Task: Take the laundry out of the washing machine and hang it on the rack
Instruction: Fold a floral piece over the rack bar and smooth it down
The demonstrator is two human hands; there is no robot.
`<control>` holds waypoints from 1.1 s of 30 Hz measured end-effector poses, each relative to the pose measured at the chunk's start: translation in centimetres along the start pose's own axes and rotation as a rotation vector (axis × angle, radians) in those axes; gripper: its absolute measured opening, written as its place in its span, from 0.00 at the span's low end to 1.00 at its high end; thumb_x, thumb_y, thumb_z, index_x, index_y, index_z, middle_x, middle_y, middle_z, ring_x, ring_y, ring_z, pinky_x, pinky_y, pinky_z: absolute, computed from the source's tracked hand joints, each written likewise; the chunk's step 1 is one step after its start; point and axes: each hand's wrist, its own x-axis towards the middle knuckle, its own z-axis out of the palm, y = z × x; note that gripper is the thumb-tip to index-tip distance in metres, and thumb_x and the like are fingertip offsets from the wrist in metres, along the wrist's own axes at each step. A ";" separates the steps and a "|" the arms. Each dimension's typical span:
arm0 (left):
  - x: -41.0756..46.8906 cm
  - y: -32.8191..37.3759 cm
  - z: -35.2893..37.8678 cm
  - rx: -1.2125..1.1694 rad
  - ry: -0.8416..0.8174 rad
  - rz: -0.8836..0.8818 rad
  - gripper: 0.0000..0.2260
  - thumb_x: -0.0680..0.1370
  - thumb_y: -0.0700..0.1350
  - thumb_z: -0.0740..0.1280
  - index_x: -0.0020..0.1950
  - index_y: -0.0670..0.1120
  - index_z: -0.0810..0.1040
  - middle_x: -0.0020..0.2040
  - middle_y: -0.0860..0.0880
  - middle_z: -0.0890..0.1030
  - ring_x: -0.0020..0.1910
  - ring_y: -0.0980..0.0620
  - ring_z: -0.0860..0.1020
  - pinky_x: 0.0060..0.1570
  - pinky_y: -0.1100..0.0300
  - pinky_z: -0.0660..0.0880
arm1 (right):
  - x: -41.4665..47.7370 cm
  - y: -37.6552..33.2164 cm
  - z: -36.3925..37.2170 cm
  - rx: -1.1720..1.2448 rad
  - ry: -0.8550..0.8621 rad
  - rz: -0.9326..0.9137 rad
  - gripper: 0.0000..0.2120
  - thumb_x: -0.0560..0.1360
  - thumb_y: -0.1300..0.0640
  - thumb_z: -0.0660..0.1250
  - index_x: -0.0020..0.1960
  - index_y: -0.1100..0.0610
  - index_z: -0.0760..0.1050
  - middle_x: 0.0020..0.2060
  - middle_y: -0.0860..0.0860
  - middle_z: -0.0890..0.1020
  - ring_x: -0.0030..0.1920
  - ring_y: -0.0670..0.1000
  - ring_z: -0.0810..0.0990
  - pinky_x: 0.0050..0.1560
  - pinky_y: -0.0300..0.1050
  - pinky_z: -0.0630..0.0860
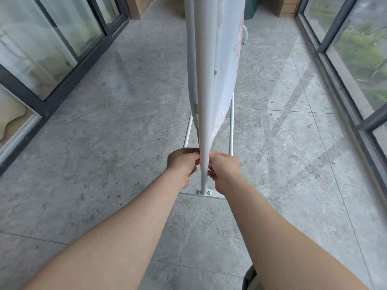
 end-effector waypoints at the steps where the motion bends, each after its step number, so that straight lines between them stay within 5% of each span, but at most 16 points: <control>1: 0.1 0.0 0.0 0.003 0.000 -0.003 0.08 0.70 0.34 0.72 0.37 0.47 0.84 0.30 0.50 0.82 0.23 0.58 0.75 0.36 0.60 0.73 | 0.1 0.1 0.0 -0.014 0.005 -0.003 0.05 0.74 0.58 0.74 0.49 0.56 0.81 0.44 0.51 0.86 0.47 0.50 0.82 0.52 0.49 0.81; 8: 0.6 -0.2 -0.3 -0.087 -0.088 -0.101 0.08 0.72 0.32 0.71 0.40 0.44 0.84 0.35 0.46 0.83 0.31 0.53 0.78 0.33 0.61 0.76 | 0.2 0.3 -0.2 -0.088 0.013 -0.060 0.07 0.74 0.56 0.74 0.46 0.53 0.76 0.39 0.50 0.82 0.39 0.49 0.77 0.47 0.49 0.80; 12: 0.6 0.4 -0.4 -0.092 -0.049 -0.158 0.09 0.73 0.30 0.67 0.42 0.42 0.83 0.31 0.47 0.83 0.25 0.56 0.77 0.29 0.63 0.73 | -0.4 0.3 -0.2 -0.088 -0.053 0.039 0.07 0.74 0.55 0.73 0.48 0.55 0.77 0.41 0.53 0.82 0.42 0.51 0.78 0.49 0.51 0.81; 18: -1.7 1.6 -0.1 0.062 0.063 -0.216 0.02 0.68 0.36 0.76 0.37 0.39 0.84 0.31 0.44 0.83 0.26 0.51 0.77 0.30 0.63 0.76 | -3.1 -1.3 -1.5 -0.313 0.016 0.174 0.25 0.73 0.36 0.71 0.53 0.58 0.77 0.44 0.53 0.79 0.41 0.52 0.76 0.43 0.49 0.77; 20: -3.7 3.2 -0.6 0.171 0.193 -0.181 0.10 0.71 0.44 0.77 0.38 0.38 0.84 0.31 0.44 0.84 0.28 0.49 0.79 0.31 0.62 0.75 | -5.2 -4.2 -2.5 -0.342 0.090 0.158 0.22 0.77 0.41 0.68 0.52 0.62 0.76 0.40 0.53 0.74 0.37 0.52 0.71 0.37 0.46 0.71; 23: -7.5 8.6 -1.8 0.288 0.301 -0.139 0.16 0.75 0.50 0.71 0.31 0.42 0.81 0.30 0.47 0.83 0.30 0.49 0.81 0.30 0.64 0.73 | -9.3 -11.1 -3.3 -0.400 0.185 0.033 0.17 0.78 0.50 0.64 0.37 0.57 0.65 0.32 0.52 0.64 0.33 0.52 0.63 0.38 0.47 0.64; 30: -16.3 23.0 -2.7 0.349 0.167 -0.160 0.12 0.70 0.38 0.65 0.25 0.44 0.78 0.28 0.48 0.83 0.36 0.49 0.85 0.34 0.64 0.73 | -18.8 -26.1 -2.1 -0.443 0.260 0.020 0.13 0.79 0.50 0.65 0.43 0.59 0.70 0.40 0.56 0.70 0.38 0.55 0.69 0.38 0.46 0.68; 33: -21.7 29.2 -3.1 0.316 0.132 -0.145 0.12 0.68 0.38 0.65 0.23 0.44 0.77 0.26 0.48 0.82 0.37 0.47 0.85 0.34 0.64 0.72 | -24.1 -30.5 -0.7 -0.528 0.265 -0.027 0.15 0.79 0.50 0.64 0.41 0.59 0.69 0.36 0.56 0.70 0.34 0.55 0.70 0.36 0.46 0.68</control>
